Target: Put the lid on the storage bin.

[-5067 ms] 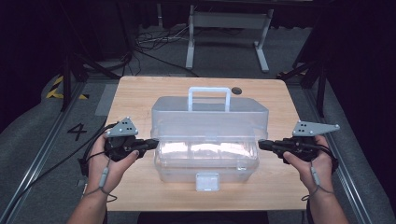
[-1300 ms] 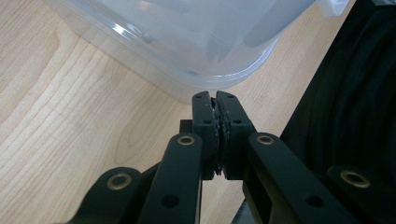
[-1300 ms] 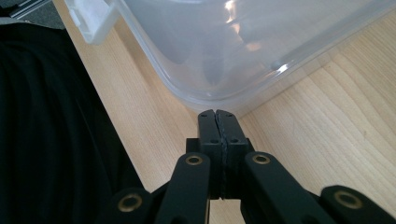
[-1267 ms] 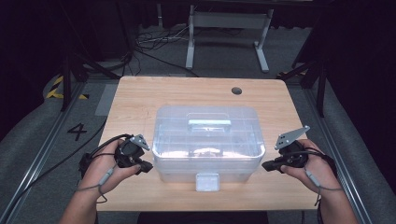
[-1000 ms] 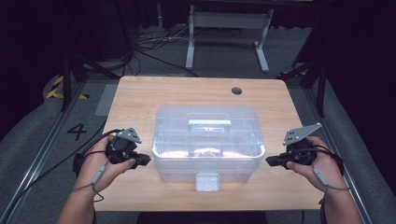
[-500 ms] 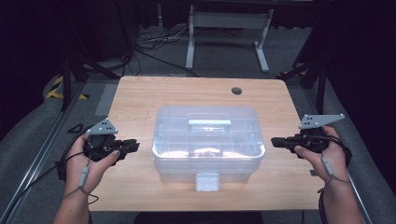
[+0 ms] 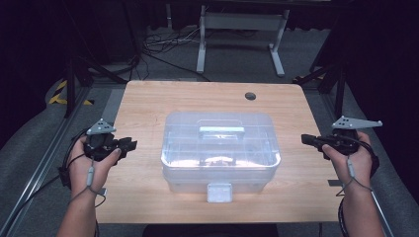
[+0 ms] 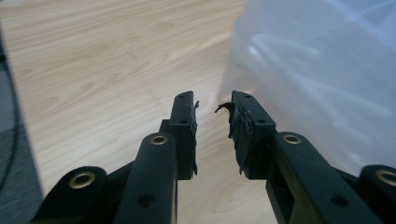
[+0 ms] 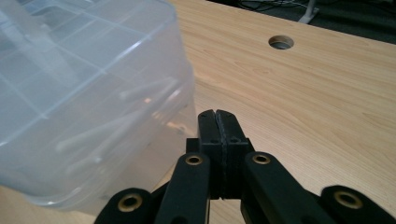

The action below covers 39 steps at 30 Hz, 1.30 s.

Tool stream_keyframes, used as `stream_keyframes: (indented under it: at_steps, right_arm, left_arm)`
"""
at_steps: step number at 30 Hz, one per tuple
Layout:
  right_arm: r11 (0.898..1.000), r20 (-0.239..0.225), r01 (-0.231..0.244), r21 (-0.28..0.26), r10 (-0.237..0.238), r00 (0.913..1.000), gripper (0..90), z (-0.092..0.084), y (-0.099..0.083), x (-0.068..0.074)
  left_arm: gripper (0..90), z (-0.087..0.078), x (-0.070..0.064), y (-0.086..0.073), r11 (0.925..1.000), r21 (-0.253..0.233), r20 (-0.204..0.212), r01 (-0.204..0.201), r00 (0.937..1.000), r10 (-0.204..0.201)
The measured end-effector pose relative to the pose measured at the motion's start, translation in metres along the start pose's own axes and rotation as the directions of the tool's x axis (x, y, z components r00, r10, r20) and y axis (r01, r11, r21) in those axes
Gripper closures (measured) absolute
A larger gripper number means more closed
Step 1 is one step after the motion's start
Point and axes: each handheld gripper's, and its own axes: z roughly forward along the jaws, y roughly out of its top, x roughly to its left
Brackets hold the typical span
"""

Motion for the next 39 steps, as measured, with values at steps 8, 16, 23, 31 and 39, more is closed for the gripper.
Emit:
stream_keyframes:
  at_steps: [8,16,23,31,39]
  right_arm:
    - [0.999,0.044,-0.046,0.028,0.045,0.9980,90.0,0.020,-0.015,-0.023]
    - [0.994,0.085,-0.079,0.079,0.073,0.9937,90.0,0.043,-0.030,-0.040]
    - [0.990,0.110,-0.072,0.119,0.059,0.9922,90.0,0.063,-0.041,-0.044]
    - [0.982,0.107,-0.077,0.171,0.059,0.9925,90.0,0.080,-0.051,-0.046]
    - [0.976,0.112,-0.090,0.199,0.069,0.9914,90.0,0.089,-0.060,-0.048]
  left_arm:
    - [70.5,0.030,0.014,-0.006,0.9983,0.046,-0.022,0.037,0.9991,-0.036]
    - [70.5,0.049,0.019,-0.009,0.9961,0.082,-0.011,0.032,0.9994,-0.031]
    - [70.5,0.062,0.019,-0.016,0.9918,0.124,0.006,0.028,0.9996,-0.029]
    - [70.5,0.076,0.019,-0.024,0.9783,0.200,0.027,0.053,0.9979,-0.059]
    - [70.5,0.084,0.020,-0.030,0.9675,0.247,0.037,0.052,0.9973,-0.063]
